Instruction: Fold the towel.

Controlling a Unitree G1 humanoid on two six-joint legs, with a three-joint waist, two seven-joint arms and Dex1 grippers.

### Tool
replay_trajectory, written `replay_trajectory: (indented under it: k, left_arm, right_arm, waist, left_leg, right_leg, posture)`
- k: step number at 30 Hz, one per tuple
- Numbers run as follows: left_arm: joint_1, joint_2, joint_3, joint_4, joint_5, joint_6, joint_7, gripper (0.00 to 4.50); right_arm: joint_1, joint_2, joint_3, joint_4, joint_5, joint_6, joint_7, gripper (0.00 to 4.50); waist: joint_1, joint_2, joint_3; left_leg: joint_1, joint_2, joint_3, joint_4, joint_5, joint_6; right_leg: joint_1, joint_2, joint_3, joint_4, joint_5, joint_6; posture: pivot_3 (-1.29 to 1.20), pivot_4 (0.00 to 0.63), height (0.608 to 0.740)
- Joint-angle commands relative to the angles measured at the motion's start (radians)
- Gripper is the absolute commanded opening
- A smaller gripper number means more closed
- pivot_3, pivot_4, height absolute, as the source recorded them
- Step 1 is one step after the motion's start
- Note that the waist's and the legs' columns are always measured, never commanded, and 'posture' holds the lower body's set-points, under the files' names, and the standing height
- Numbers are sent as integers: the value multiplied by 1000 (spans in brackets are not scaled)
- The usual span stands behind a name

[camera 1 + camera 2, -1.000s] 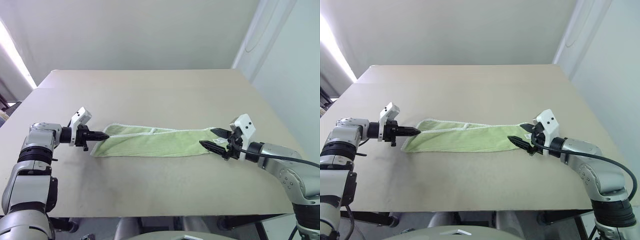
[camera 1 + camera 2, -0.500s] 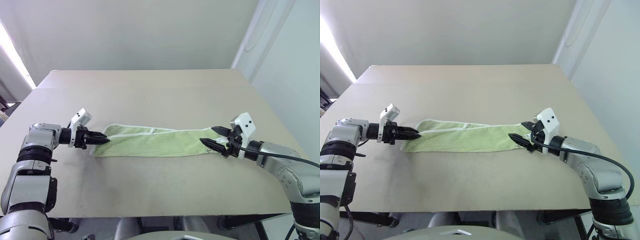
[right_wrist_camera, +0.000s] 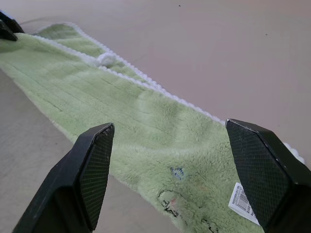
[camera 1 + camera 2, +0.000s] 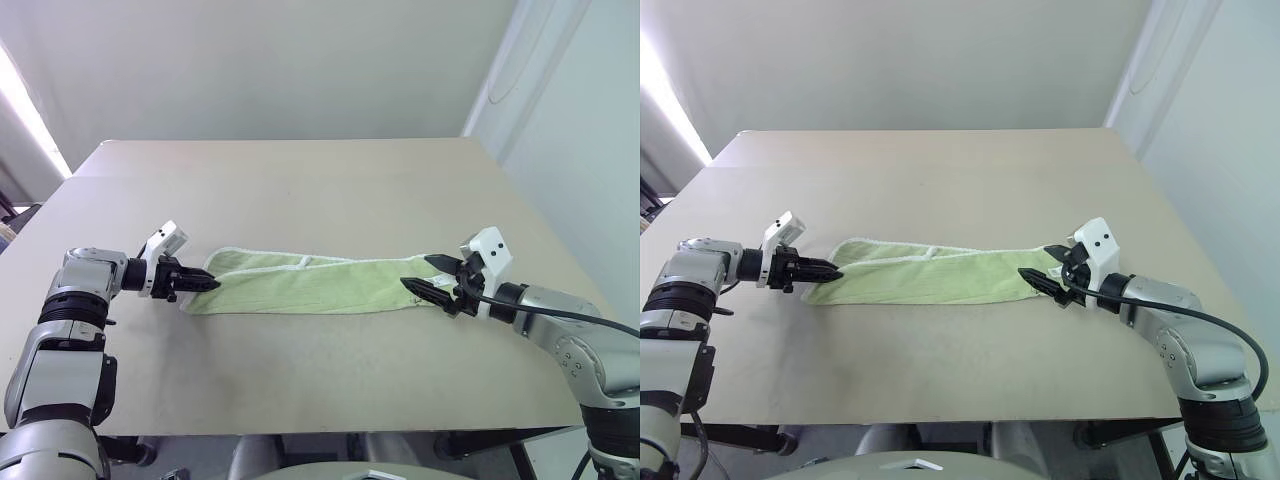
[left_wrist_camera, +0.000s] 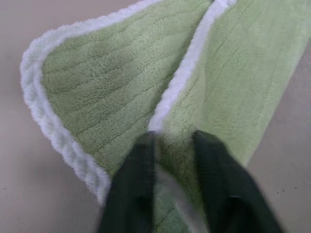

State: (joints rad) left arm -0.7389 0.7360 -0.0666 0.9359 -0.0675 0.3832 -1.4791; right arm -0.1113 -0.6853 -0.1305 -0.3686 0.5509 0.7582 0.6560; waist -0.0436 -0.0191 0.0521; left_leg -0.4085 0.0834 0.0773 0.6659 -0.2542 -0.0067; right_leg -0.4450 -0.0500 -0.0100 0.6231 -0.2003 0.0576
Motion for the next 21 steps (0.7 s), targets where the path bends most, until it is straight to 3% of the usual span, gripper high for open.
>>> replay_trajectory:
  k: [1,12,21]
  left_arm:
    - [3,8,-4,-46,-11,7,-29,41]
    - [-2,15,8,-67,-18,40,-44,41]
    - [13,22,-6,-60,8,-16,-13,41]
  right_arm:
    - [-16,0,-11,-14,-6,-17,-2,3833]
    - [-71,36,-38,42,-23,-22,-50,3833]
    - [-364,152,40,484,-158,28,-214,3833]
  waist:
    - [0,0,0]
    - [-1,0,0]
    - [-3,0,0]
  left_leg:
    - [0,0,0,0,0,0]
    - [0,0,0,0,0,0]
    - [0,0,2,0,0,0]
  right_leg:
    - [0,0,0,0,0,0]
    - [0,0,0,0,0,0]
    - [-2,-1,-1,3,1,-1]
  posture:
    - [0,0,683]
    - [0,0,683]
    - [0,0,683]
